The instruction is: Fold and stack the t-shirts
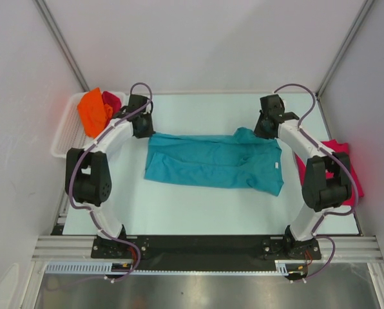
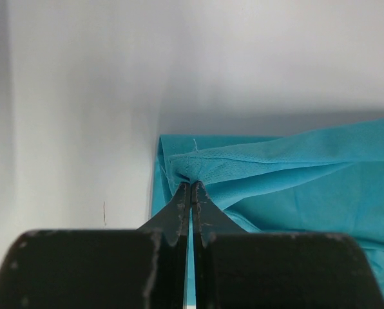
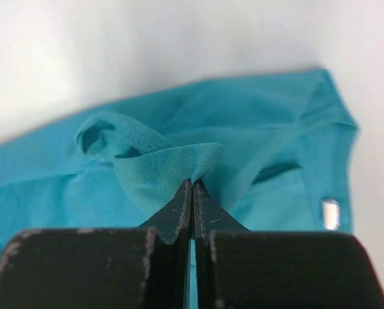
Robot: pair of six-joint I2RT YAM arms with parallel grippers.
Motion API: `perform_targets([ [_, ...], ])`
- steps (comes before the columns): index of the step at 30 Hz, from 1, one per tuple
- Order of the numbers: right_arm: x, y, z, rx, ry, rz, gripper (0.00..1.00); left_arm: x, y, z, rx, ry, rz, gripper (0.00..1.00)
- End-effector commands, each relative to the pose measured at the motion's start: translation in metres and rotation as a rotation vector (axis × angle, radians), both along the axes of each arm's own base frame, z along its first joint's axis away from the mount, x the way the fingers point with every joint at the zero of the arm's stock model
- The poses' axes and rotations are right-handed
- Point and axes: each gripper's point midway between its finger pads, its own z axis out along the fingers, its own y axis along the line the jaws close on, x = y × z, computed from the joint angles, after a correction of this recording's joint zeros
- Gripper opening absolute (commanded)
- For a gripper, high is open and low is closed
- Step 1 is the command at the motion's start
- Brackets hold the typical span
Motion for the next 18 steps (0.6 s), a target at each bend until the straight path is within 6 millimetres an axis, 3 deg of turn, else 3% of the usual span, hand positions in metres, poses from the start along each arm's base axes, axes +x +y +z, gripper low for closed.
perform_targets([
  [1,-0.016,-0.032,0.029,-0.064,-0.048,-0.12,0.0,-0.006,-0.01,0.034,-0.059,-0.091,0.003,0.0],
  [6,-0.036,-0.044,0.021,-0.108,0.007,-0.14,0.0,-0.022,-0.009,0.034,-0.069,-0.088,0.011,0.0],
  [9,-0.046,-0.045,0.009,-0.097,0.049,-0.13,0.0,-0.025,-0.009,0.03,-0.068,-0.075,0.004,0.0],
  [18,-0.064,-0.049,-0.004,-0.106,0.094,-0.127,0.0,-0.038,-0.009,0.032,-0.073,-0.074,0.003,0.0],
])
